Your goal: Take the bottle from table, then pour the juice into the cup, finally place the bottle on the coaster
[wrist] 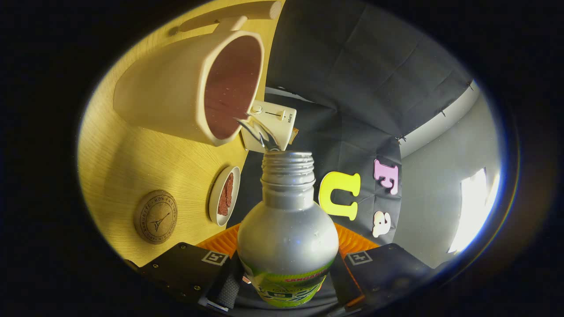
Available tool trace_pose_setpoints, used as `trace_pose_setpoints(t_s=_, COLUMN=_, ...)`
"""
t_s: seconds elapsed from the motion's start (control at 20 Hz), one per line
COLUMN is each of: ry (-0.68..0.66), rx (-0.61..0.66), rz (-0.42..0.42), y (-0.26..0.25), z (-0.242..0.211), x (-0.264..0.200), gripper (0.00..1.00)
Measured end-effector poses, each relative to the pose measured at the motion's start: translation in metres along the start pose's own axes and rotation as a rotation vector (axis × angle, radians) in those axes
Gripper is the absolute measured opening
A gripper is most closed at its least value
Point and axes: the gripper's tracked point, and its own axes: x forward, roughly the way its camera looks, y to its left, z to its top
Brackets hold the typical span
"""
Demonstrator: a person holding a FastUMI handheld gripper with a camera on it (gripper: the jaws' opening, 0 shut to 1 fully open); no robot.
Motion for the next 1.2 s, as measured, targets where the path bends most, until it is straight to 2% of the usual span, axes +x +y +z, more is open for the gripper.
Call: trace_pose_setpoints(t_s=1.2, ry=-0.018, rx=-0.121, rz=-0.04, y=-0.019, z=-0.001, x=-0.002, gripper=0.82)
